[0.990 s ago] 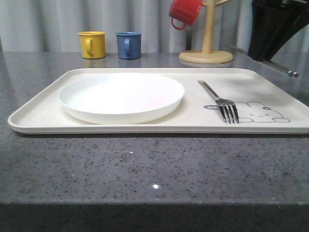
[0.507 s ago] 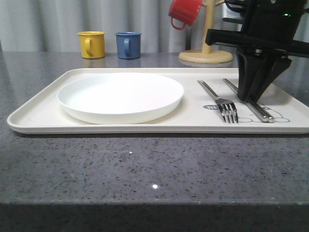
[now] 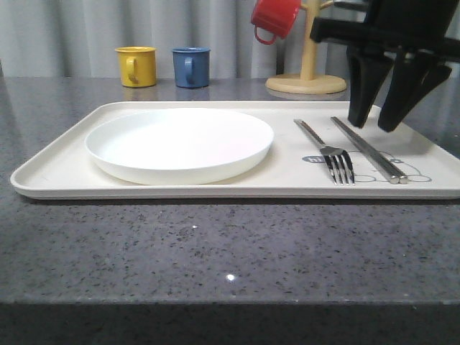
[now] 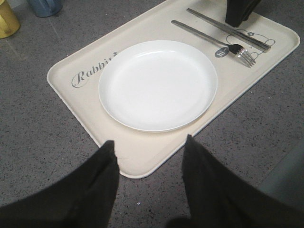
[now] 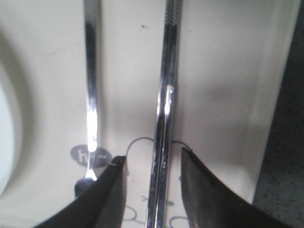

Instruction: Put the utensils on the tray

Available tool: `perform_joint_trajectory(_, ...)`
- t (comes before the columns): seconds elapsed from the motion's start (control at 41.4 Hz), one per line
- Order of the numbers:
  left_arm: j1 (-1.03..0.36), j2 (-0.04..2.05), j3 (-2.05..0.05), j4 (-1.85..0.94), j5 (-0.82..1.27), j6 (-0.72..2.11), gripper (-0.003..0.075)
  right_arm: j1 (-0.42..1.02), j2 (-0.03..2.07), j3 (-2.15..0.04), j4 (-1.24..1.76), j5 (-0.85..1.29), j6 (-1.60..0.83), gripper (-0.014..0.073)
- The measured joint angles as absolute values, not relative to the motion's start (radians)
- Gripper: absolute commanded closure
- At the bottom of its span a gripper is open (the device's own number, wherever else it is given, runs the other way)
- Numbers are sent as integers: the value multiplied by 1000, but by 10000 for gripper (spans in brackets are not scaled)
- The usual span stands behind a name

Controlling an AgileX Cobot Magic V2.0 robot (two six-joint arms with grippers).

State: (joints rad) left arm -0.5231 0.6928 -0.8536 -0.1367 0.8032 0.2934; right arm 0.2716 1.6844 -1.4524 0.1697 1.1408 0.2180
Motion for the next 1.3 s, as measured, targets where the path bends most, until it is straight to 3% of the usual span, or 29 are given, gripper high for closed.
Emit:
perform_joint_trajectory(0.266,-523,693,-854,-137,803,293,419,231,1499,-1452,84,1212,128,282)
perform_joint_trajectory(0.773,-523,693,-854,-137,803,293,419,-189,1519,-1360,27,1237,-55,282)
perform_joint_trajectory(1.304,-523,693,-854,-137,803,293,419,-219,1688,-1342,18,1216,-114,284)
